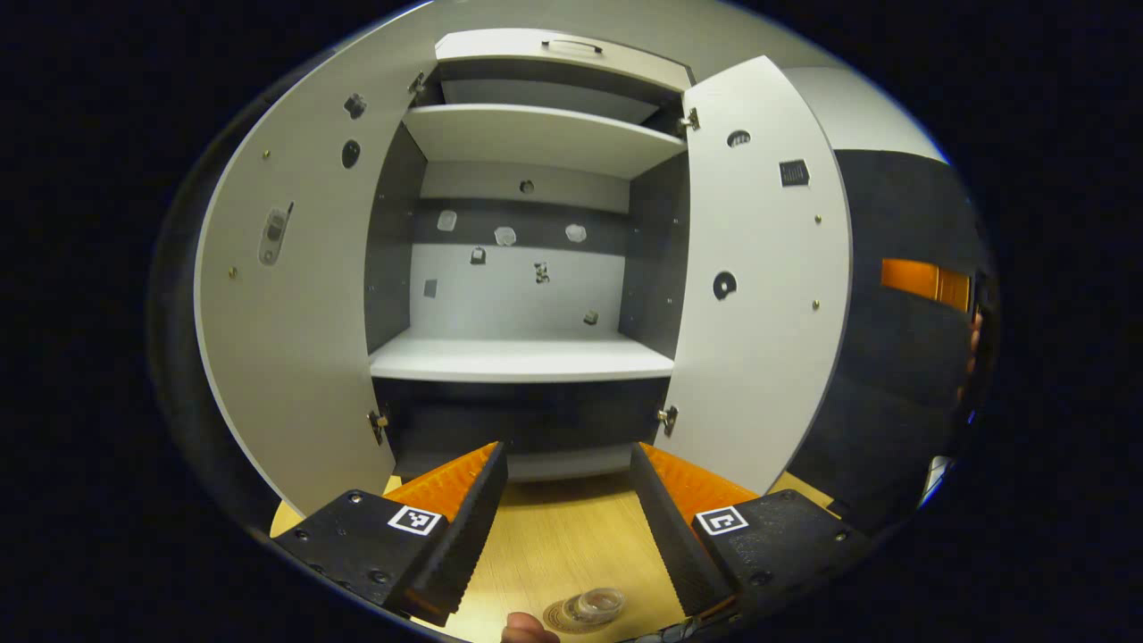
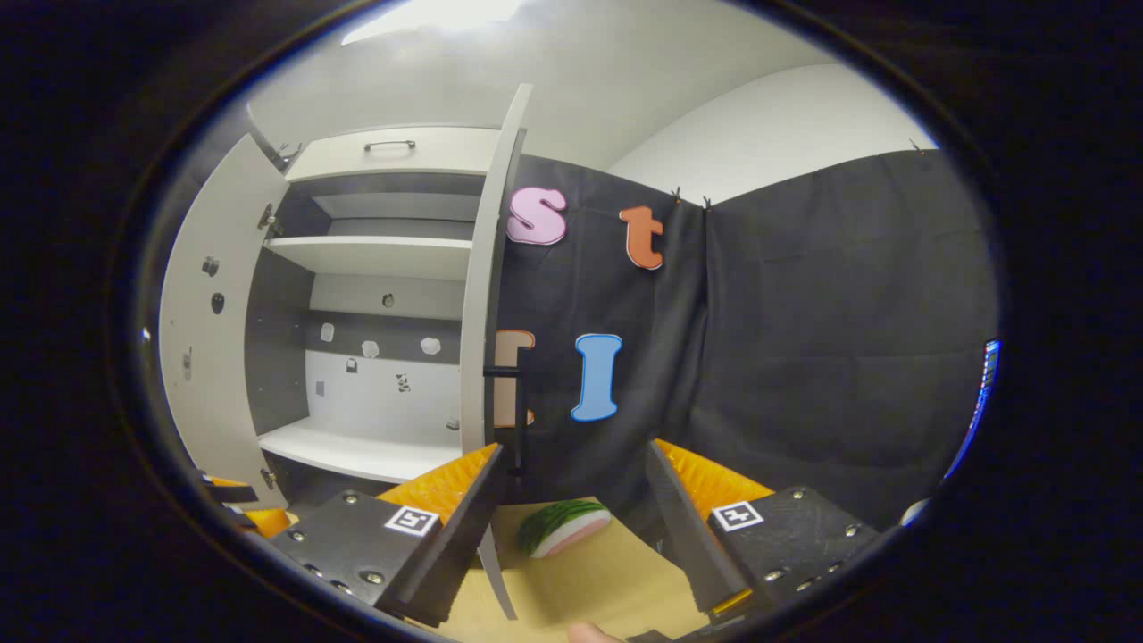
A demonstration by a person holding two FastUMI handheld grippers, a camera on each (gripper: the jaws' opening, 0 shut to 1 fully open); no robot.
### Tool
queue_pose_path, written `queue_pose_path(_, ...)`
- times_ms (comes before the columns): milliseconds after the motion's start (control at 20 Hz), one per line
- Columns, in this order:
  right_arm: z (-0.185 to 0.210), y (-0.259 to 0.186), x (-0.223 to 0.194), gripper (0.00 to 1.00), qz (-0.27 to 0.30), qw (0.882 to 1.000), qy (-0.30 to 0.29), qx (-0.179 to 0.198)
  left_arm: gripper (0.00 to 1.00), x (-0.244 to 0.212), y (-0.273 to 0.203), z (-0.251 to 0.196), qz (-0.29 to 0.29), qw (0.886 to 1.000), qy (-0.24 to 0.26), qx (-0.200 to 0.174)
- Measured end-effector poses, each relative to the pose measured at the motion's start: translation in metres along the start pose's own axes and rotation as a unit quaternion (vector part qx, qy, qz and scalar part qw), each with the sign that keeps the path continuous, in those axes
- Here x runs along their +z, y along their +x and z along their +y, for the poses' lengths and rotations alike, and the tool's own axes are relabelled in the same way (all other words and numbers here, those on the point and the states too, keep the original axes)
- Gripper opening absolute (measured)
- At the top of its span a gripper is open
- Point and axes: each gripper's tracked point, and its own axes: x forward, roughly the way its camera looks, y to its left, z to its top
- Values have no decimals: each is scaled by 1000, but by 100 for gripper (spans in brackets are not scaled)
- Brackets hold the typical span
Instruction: Grasp the bottle in the cabinet with the left hand and place it on the coaster, then close the right door with the right hand and the left door with the left hand.
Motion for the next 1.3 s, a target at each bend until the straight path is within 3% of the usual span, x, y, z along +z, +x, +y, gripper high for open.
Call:
queue_pose_path(150,-1,4,1,95,-2,1000,4,0,88,34,-2,9,-28,999,-5,21)
queue_pose_path(300,0,10,1,96,-2,1000,7,3,95,64,-2,16,-46,998,-5,37)
queue_pose_path(550,5,23,5,94,-6,1000,9,16,95,101,-15,28,-73,995,-9,60)
queue_pose_path(650,9,30,5,94,-6,1000,15,24,95,110,-21,34,-80,994,-6,74)
queue_pose_path(700,10,33,4,94,-6,999,16,28,90,114,-23,38,-86,993,-6,80)
queue_pose_path(750,11,35,5,96,-6,999,16,31,95,117,-25,41,-90,992,-7,85)
queue_pose_path(800,12,37,5,93,-6,999,15,34,91,119,-28,44,-94,991,-9,90)
queue_pose_path(900,16,39,4,96,-2,999,16,41,95,121,-32,51,-97,990,-8,102)
queue_pose_path(950,19,40,3,95,2,999,18,43,91,120,-34,55,-98,989,-7,108)
queue_pose_path(1000,18,41,3,89,1,999,17,40,95,121,-36,57,-98,989,-7,113)
queue_pose_path(1100,19,41,5,92,-7,999,4,41,95,120,-39,63,-97,988,-7,120)
queue_pose_path(1150,21,40,6,87,-12,999,-3,44,95,119,-39,64,-96,988,-6,122)
queue_pose_path(1200,22,40,6,92,-13,999,-7,48,95,119,-40,66,-96,988,-5,124)
queue_pose_path(1300,27,39,6,92,-11,998,-2,57,91,120,-40,69,-96,987,-2,127)
